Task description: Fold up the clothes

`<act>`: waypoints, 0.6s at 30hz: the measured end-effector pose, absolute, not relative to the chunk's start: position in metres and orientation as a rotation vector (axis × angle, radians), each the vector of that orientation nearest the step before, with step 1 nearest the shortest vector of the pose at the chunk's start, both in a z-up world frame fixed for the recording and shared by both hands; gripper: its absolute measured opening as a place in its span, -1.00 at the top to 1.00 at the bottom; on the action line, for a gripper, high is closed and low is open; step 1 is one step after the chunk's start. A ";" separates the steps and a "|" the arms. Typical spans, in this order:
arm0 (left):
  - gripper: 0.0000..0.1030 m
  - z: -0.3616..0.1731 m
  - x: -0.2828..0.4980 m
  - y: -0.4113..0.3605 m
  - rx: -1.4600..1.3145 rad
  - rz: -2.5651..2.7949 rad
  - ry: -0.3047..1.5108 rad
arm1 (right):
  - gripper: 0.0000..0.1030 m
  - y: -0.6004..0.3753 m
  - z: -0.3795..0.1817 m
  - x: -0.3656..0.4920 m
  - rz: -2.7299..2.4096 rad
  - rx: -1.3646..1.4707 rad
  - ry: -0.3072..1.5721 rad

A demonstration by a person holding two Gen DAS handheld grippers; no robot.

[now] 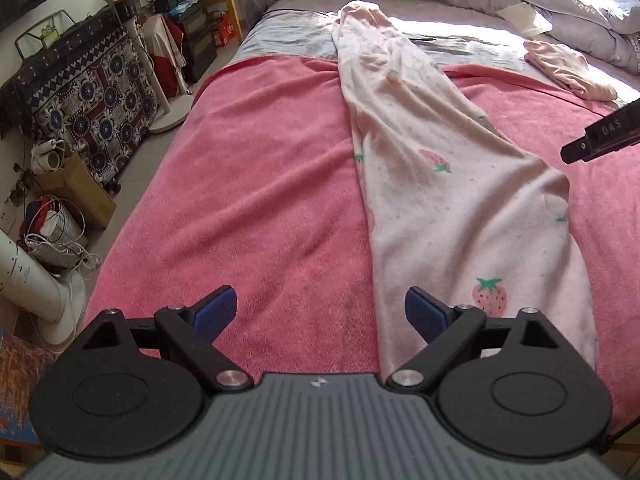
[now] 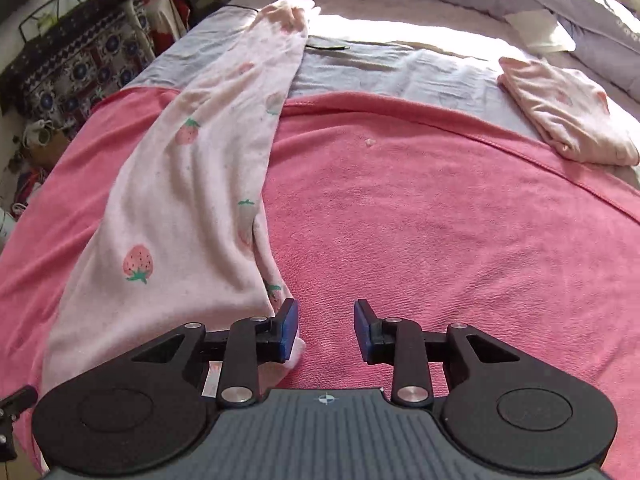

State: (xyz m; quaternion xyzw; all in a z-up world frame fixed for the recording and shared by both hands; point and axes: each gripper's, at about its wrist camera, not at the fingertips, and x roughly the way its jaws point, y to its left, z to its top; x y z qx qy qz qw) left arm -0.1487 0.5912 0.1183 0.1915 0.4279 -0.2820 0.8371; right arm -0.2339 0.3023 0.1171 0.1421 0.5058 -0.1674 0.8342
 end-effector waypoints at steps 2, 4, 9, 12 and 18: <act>-0.81 0.117 -0.146 0.587 0.406 -0.602 0.901 | 0.36 0.327 0.122 -0.246 -0.166 0.305 1.127; -0.81 0.116 -0.146 0.586 0.410 -0.610 0.906 | 0.36 0.343 0.119 -0.259 -0.034 0.425 1.200; -0.81 0.114 -0.153 0.585 0.425 -0.638 0.932 | 0.01 0.338 0.065 -0.300 -0.073 1.006 1.272; -0.81 0.108 -0.157 0.585 0.445 -0.643 0.952 | -0.11 0.340 0.044 -0.307 -0.020 1.203 1.224; -0.81 0.105 -0.158 0.586 0.479 -0.642 0.968 | 0.75 0.351 0.040 -0.302 -0.026 1.197 1.244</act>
